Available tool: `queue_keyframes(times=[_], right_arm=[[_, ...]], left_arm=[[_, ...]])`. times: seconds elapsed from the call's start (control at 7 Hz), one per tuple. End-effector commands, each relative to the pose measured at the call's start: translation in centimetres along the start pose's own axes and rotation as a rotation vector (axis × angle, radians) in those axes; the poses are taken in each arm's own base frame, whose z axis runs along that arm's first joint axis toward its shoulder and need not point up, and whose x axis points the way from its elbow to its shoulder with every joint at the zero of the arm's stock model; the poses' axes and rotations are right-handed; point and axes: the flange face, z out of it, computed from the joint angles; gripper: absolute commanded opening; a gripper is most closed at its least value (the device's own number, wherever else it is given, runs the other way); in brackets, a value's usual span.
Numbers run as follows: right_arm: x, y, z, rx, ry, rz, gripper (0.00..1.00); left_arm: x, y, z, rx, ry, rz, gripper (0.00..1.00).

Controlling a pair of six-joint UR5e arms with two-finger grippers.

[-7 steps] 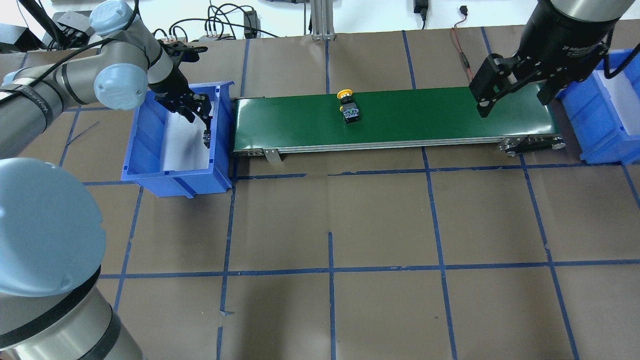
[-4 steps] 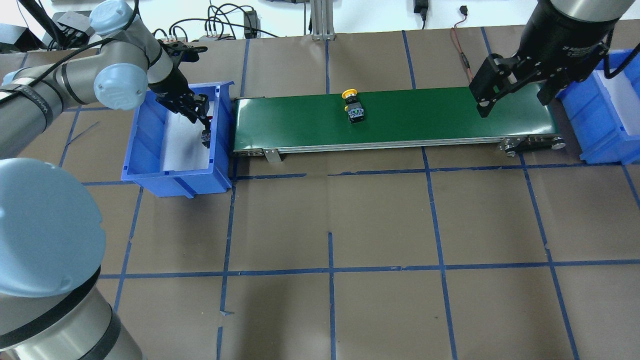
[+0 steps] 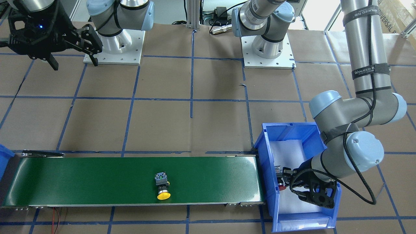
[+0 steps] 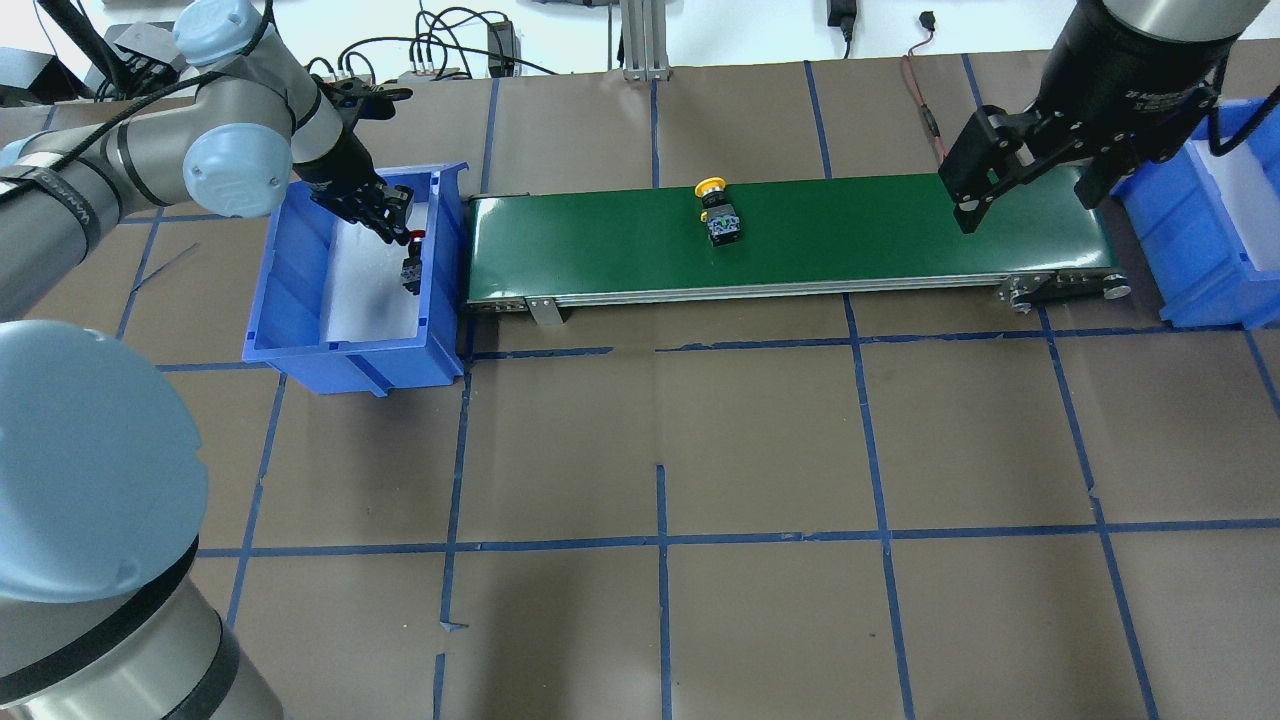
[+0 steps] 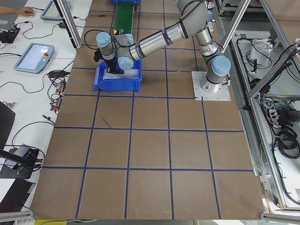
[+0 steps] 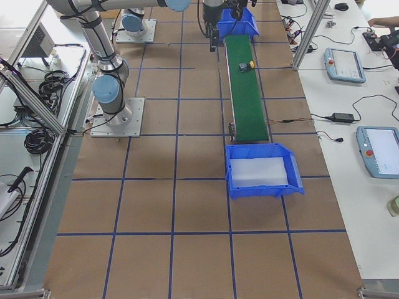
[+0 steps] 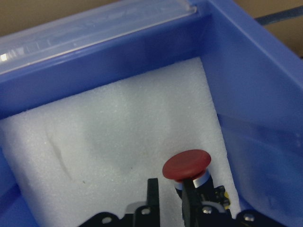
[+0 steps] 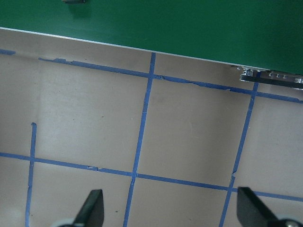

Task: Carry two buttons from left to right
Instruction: 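Align the left gripper around the red-capped button in the bin, then lower the right gripper onto the yellow button on the belt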

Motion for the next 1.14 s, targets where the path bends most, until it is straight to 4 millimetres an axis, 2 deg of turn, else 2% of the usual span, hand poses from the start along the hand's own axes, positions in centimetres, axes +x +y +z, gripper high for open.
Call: queue_keyframes(times=[0.0, 0.14, 0.29, 0.57, 0.71, 0.86, 1.0], right_arm=[[0.0, 0.1, 0.0, -0.002, 0.000, 0.000, 1.00], [0.0, 0.1, 0.0, 0.000, 0.000, 0.002, 1.00], [-0.1, 0.1, 0.0, 0.000, 0.000, 0.000, 1.00], [0.0, 0.1, -0.1, 0.001, 0.000, 0.002, 1.00], [0.0, -0.2, 0.2, 0.000, 0.000, 0.000, 1.00], [0.2, -1.2, 1.1, -0.001, -0.003, 0.002, 1.00], [0.8, -3.5, 2.9, 0.008, -0.003, 0.002, 1.00]], left_arm=[[0.0, 0.0, -0.3, 0.004, -0.003, 0.000, 0.21], [0.0, 0.0, -0.5, 0.004, -0.007, 0.000, 0.23], [0.1, 0.0, -0.5, 0.005, -0.004, 0.002, 0.38], [0.0, -0.2, 0.2, -0.002, 0.001, 0.019, 0.39], [-0.2, -0.3, 0.2, 0.000, -0.001, 0.114, 0.39], [-0.4, -0.5, -0.2, 0.011, -0.008, 0.189, 0.40], [-0.4, -0.6, -0.3, 0.013, -0.009, 0.230, 0.40]])
